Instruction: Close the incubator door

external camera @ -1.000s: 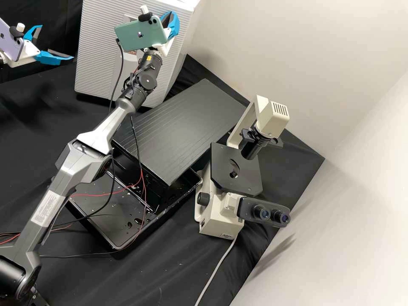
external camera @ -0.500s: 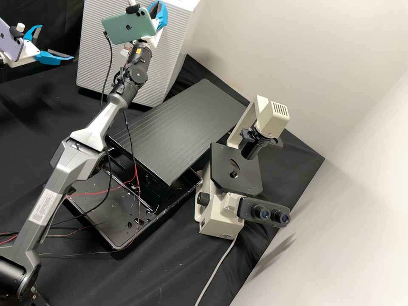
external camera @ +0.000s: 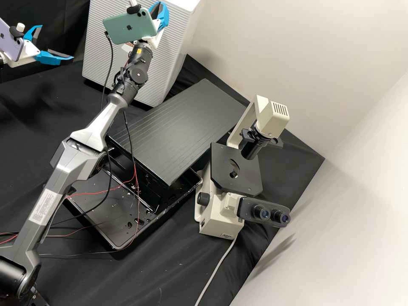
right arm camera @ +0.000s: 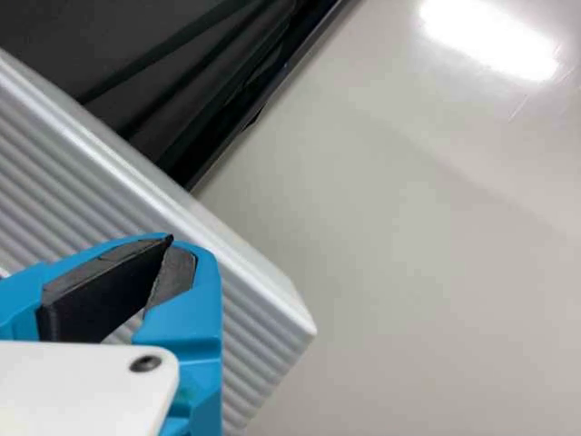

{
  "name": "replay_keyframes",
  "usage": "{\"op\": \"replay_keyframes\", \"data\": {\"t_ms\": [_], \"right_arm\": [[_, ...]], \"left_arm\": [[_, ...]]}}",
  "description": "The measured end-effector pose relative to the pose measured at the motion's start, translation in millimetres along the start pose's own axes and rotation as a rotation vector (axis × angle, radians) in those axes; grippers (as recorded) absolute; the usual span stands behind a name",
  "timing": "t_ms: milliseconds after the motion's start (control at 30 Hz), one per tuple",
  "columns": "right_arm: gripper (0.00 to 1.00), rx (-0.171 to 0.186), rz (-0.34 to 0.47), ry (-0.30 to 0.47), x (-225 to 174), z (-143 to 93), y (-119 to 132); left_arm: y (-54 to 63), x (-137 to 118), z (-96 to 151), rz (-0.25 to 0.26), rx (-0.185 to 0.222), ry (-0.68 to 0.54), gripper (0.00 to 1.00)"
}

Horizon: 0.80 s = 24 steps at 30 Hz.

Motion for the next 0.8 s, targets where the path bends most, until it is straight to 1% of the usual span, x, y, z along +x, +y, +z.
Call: {"op": "replay_keyframes", "data": {"t_ms": [200, 233, 367, 400, 467, 500, 533, 600, 633, 667, 700, 733, 800], "right_arm": [[0.00, 0.004, -0.015, -0.005, -0.3, 3.4, -6.8], [1.00, 0.004, -0.017, -0.007, -0.4, 4.3, -8.3], [1.00, 0.006, -0.033, -0.033, -0.6, 7.7, -12.4], [1.00, 0.018, -0.048, -0.044, -1.1, 9.1, -16.0], [1.00, 0.048, -0.085, -0.085, -3.8, 12.8, -22.8], [1.00, 0.078, -0.117, -0.112, -6.7, 14.6, -26.7], [1.00, 0.126, -0.139, -0.119, -10.6, 14.2, -30.1], [1.00, 0.151, -0.174, -0.104, -25.5, 12.2, -38.1], [1.00, 0.154, -0.161, -0.100, -34.4, 10.5, -40.0], [1.00, 0.173, -0.116, -0.109, -41.0, 10.2, -37.5], [1.00, 0.168, -0.068, -0.133, -51.1, 10.2, -31.5], [1.00, 0.202, -0.046, -0.153, -57.4, 11.2, -32.7], [1.00, 0.266, 0.013, -0.192, -72.6, 14.9, -23.8]], "left_arm": [[0.0, 0.0, 0.0, 0.000, 0.000, 0.000, 1.00], [0.0, 0.0, 0.0, 0.000, 0.000, 0.000, 1.00], [0.0, 0.0, 0.0, 0.000, 0.000, 0.000, 1.00], [0.0, 0.0, 0.0, 0.000, 0.000, 0.000, 1.00], [0.0, 0.0, 0.0, 0.000, 0.000, 0.000, 1.00], [0.0, 0.0, 0.1, 0.000, 0.001, -0.001, 1.00], [0.0, 0.0, 0.1, 0.000, 0.001, -0.001, 1.00], [0.0, 0.0, 0.1, 0.000, 0.001, -0.001, 1.00], [0.0, 0.0, 0.1, 0.000, 0.001, -0.001, 1.00], [0.0, 0.0, 0.1, 0.000, 0.001, -0.001, 1.00], [0.0, 0.0, 0.1, 0.000, 0.001, -0.001, 1.00], [0.0, 0.0, 0.1, 0.000, 0.001, -0.001, 1.00], [0.0, 0.0, 0.1, 0.000, 0.001, -0.001, 1.00]]}}
